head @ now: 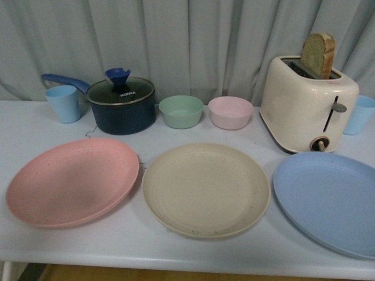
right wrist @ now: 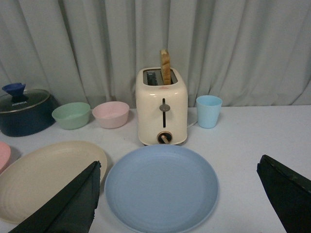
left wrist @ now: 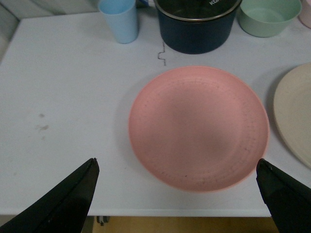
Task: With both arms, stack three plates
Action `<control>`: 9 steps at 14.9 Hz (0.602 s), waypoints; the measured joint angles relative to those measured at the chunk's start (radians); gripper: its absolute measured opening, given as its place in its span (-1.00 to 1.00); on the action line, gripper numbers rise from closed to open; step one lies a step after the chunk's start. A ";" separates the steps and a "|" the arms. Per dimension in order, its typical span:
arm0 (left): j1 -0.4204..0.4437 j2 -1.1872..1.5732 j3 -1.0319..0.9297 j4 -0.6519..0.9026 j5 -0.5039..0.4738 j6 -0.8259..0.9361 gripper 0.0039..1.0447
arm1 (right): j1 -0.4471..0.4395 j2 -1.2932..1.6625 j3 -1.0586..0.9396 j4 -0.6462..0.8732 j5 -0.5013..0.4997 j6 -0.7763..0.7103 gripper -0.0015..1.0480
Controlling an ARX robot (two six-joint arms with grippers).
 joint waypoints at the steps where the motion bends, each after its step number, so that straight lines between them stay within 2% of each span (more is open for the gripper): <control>1: 0.002 0.093 0.074 -0.013 0.019 -0.003 0.88 | 0.000 0.000 0.000 0.000 0.000 0.000 0.87; 6: 0.021 0.464 0.320 -0.089 0.089 0.031 0.88 | 0.000 0.000 0.000 0.000 0.000 0.000 0.87; 9: 0.069 0.638 0.446 -0.111 0.147 0.046 0.88 | 0.000 0.000 0.000 0.000 0.000 0.000 0.87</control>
